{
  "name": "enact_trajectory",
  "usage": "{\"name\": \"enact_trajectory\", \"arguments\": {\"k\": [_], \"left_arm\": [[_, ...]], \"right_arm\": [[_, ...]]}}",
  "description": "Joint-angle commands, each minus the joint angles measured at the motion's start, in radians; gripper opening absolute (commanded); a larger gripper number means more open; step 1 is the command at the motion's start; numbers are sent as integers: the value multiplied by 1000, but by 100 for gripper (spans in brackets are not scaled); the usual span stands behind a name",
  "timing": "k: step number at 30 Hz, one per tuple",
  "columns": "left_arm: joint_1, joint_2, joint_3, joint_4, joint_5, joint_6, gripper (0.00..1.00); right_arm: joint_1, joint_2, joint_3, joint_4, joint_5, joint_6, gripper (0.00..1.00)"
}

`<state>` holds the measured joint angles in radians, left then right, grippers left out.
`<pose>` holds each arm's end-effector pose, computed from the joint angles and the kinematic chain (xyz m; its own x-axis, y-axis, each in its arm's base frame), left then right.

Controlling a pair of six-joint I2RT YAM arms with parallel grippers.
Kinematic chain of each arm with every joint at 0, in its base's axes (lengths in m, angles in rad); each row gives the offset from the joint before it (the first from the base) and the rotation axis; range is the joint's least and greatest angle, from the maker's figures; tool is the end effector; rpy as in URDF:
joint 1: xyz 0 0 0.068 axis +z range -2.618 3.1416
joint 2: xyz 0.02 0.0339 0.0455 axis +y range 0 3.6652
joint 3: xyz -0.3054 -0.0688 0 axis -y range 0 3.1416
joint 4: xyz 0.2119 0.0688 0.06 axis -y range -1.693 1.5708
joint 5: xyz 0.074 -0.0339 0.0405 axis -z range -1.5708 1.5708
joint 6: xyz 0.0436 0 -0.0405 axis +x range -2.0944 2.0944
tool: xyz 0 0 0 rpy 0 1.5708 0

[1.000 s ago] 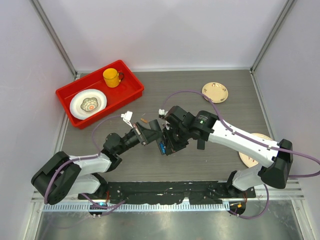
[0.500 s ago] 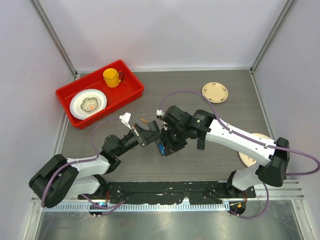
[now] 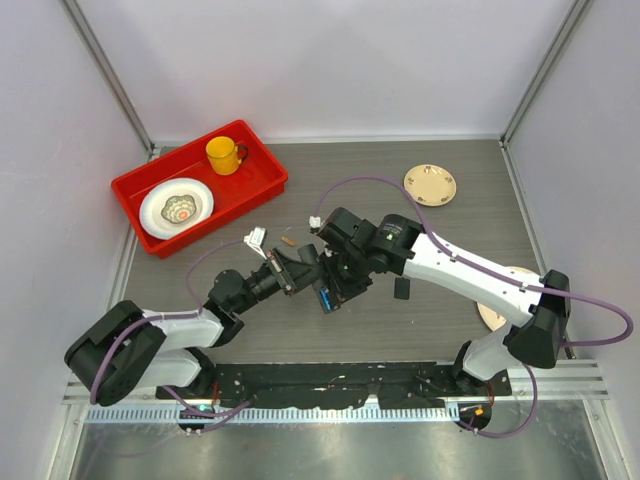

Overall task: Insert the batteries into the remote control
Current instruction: Load the battery into the remote control.

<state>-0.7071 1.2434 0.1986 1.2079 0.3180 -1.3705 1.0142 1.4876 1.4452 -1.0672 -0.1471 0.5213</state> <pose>0.1386 -0.1364 0.2683 -0.8100 -0.5323 -0.2461 0.2904 0.0004 -0.9569 0.1325 0.2250 0.3639 -0.8457 -0.4267 -0.3205 -0.5226 0.7838 0.3354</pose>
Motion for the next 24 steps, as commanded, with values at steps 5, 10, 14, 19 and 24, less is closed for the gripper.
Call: {"name": "enact_trajectory", "arguments": {"k": [5,10,14,19,24], "left_arm": [[-15,60,10,217,20,-144,0],[-15,70,12,251,24,-148,0],[-15,67,10,275,26,-150,0],[-14,53,2,275,23,-127,0],[-17,50,-2,277,29,-113,0]], "right_arm": [[-2,25,34,-22,70,-37,1],[-11,26,14,-19,72,-37,1],[-16,36,11,-11,49,-32,1],[-19,48,24,-7,6,-24,1],[-19,59,37,-28,-25,-18,11]]}}
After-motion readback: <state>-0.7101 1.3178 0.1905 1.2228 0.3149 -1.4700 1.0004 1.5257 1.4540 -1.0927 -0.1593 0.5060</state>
